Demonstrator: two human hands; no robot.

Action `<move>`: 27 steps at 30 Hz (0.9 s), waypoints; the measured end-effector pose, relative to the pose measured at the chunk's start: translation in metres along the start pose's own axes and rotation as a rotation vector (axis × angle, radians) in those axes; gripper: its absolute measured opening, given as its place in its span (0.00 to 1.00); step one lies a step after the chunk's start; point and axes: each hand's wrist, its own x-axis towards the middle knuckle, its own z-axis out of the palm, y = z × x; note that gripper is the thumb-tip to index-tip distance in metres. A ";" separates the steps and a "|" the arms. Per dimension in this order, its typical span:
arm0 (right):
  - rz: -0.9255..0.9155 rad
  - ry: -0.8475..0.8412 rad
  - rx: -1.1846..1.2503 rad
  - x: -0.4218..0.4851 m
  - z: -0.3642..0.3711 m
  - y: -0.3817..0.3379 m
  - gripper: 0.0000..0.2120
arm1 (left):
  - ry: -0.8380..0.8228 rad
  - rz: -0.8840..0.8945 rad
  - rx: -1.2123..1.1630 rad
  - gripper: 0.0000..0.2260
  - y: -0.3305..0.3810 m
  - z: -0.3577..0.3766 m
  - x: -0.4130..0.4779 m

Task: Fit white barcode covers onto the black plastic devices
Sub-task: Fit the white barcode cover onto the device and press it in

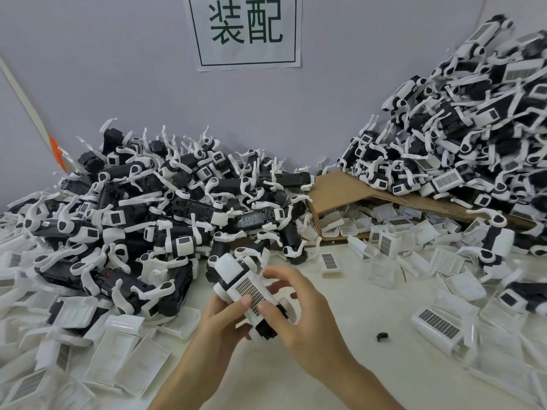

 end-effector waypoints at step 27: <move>-0.138 0.100 -0.138 0.003 -0.008 0.003 0.29 | 0.126 0.260 0.359 0.26 -0.010 0.010 0.001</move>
